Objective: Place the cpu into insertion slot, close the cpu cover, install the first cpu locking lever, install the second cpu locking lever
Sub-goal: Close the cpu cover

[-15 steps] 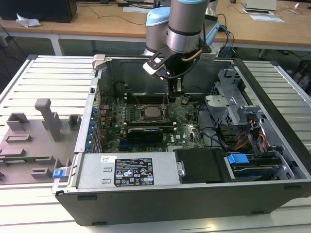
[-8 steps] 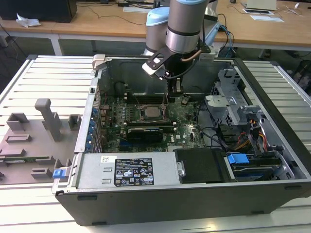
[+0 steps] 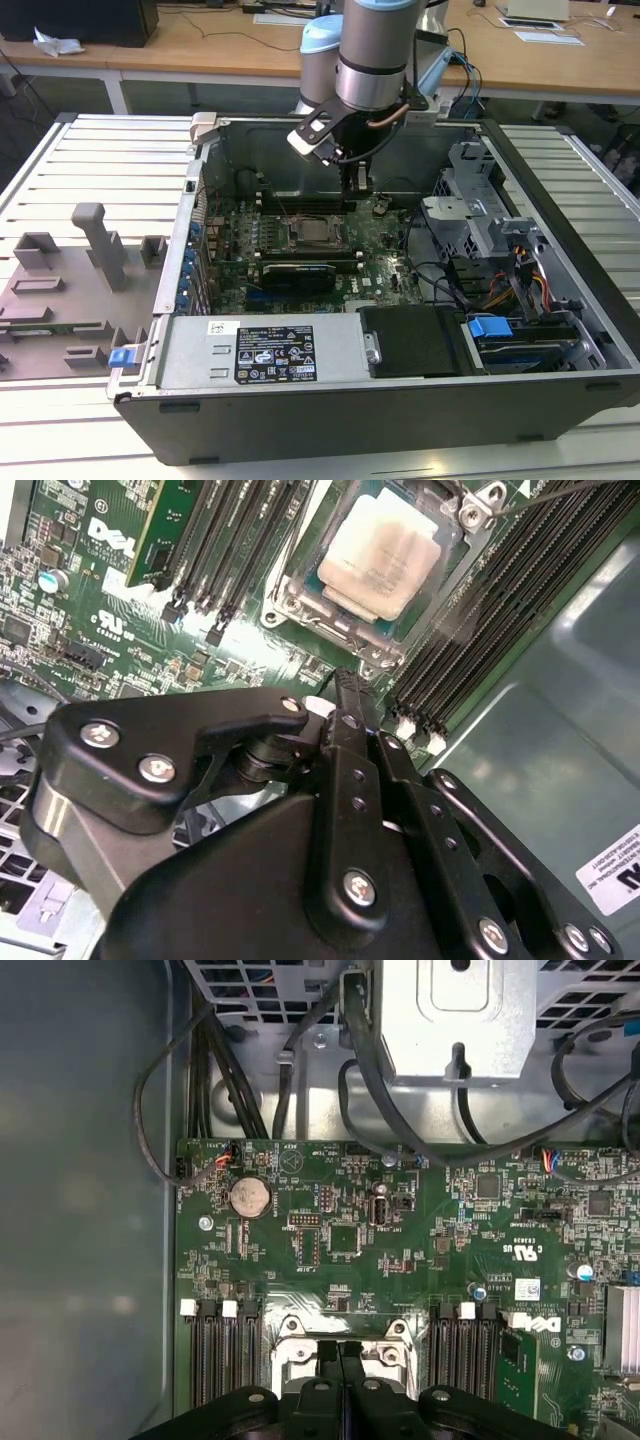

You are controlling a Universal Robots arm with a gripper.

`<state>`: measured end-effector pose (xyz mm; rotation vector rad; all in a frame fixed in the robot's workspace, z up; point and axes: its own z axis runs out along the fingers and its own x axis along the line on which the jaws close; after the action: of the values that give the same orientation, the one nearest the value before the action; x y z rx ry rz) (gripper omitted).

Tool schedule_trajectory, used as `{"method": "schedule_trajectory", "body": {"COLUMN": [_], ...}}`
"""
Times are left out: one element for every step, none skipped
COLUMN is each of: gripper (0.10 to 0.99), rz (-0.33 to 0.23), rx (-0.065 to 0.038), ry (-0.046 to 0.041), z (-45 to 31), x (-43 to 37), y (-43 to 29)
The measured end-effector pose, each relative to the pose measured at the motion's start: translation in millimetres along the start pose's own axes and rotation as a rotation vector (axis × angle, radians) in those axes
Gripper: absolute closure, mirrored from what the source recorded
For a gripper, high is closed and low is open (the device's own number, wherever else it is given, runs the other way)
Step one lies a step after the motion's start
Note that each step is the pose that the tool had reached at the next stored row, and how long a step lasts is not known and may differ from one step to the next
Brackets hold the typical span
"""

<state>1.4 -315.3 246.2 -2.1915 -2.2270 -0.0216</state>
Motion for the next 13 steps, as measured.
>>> {"method": "schedule_trajectory", "body": {"gripper": [0.980, 0.980, 0.980, 0.980, 0.980, 0.980, 0.980, 0.980, 0.980, 0.980, 0.980, 0.980, 0.980], "rz": [0.000, 0.000, 0.000, 0.000, 0.000, 0.000, 0.000, 0.000, 0.000, 0.000, 0.000, 0.000, 0.000], "rx": [0.000, 0.000, 0.000, 0.000, 0.000, 0.000, 0.000, 0.000, 0.000, 0.000, 0.000, 0.000, 0.000], "ry": [0.0000, 0.0001, 0.0004, 0.0002, 0.0001, 0.0001, 0.0001, 0.0001, -0.0001, 0.0000, 0.0002, 0.0001, 0.0001], "z": [0.0, 0.2, 0.7, 1.8, 5.5, 10.8, 14.4, 22.2, 25.9, 27.2, 28.3, 29.3, 30.5], "x": [0.0, 0.0, 0.1, 0.1, 0.1, 0.2, 0.2, 0.3, 0.3, 0.4, 0.5, 0.6, 0.6], "y": [-0.6, -2.1, -3.4, -7.2, -13.1, -24.2, -34.2, -47.9, -56.5, -64.2, -68.6, -71.7, -74.0]}}
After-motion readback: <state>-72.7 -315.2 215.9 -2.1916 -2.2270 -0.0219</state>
